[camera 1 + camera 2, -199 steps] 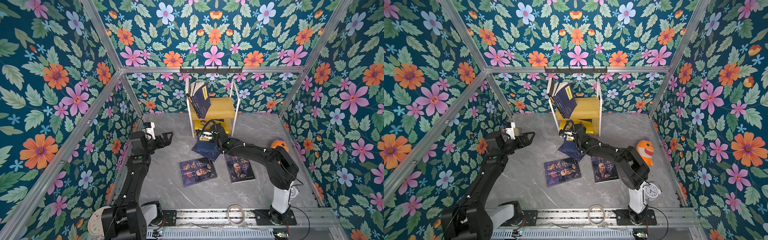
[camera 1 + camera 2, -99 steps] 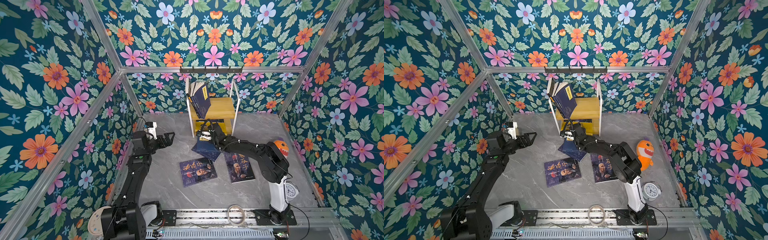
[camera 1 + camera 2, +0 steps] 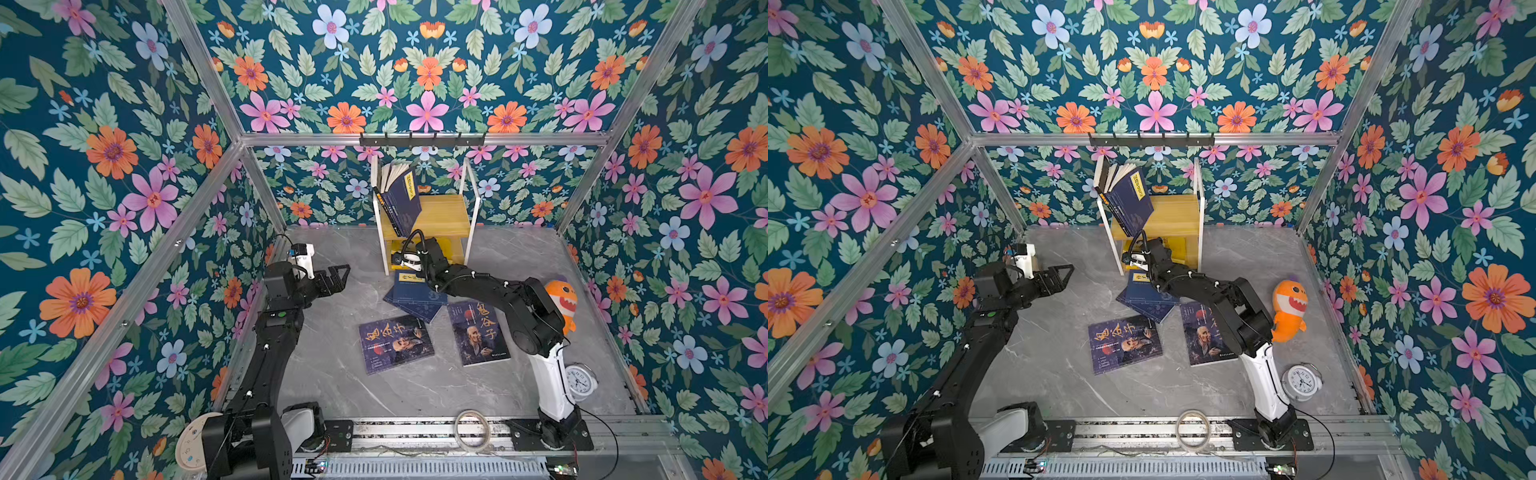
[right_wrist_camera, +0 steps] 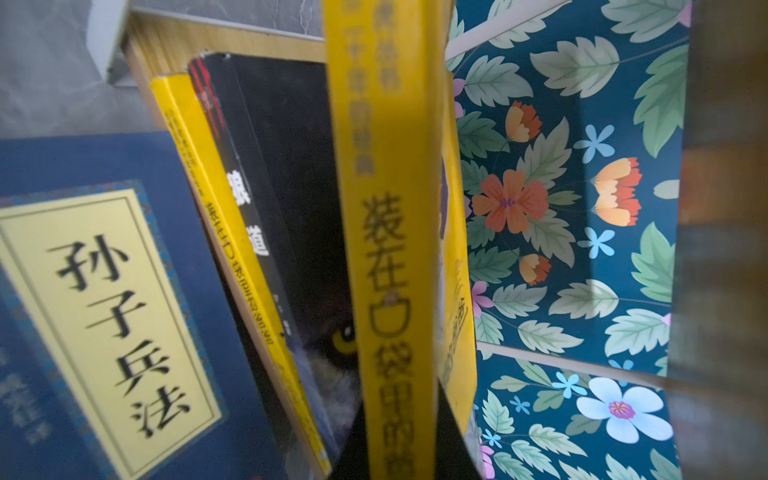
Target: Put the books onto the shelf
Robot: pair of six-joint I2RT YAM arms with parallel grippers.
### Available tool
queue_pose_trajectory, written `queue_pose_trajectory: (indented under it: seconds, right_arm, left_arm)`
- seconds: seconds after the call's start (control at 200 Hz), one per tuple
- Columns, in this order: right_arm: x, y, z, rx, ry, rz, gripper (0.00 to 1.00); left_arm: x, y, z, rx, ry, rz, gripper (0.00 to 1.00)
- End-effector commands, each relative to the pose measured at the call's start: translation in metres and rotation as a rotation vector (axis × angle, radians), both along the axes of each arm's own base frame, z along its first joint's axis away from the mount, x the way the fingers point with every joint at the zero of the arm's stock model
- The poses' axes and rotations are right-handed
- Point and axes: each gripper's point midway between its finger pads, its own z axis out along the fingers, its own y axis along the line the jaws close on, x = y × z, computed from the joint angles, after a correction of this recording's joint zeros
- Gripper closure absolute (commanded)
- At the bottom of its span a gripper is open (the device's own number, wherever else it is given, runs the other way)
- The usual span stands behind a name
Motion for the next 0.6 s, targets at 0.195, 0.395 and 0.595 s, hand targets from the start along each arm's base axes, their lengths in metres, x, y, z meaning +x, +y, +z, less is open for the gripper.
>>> queue_pose_trajectory:
  seconds: [0.195, 0.395, 0.595]
  right_arm:
    - [0.008, 0.010, -0.003, 0.025, -0.005, 0.023, 1.00]
    - [0.003, 0.010, -0.008, 0.021, 0.029, 0.038, 0.81]
    - [-0.016, 0.008, 0.002, 0.053, 0.068, 0.068, 0.54]
  left_arm:
    - [-0.001, -0.003, 0.004, 0.012, -0.017, -0.022, 0.00]
    - [0.000, -0.004, 0.003, 0.014, -0.014, -0.023, 0.00]
    - [0.000, -0.004, 0.002, 0.016, -0.012, -0.024, 0.00]
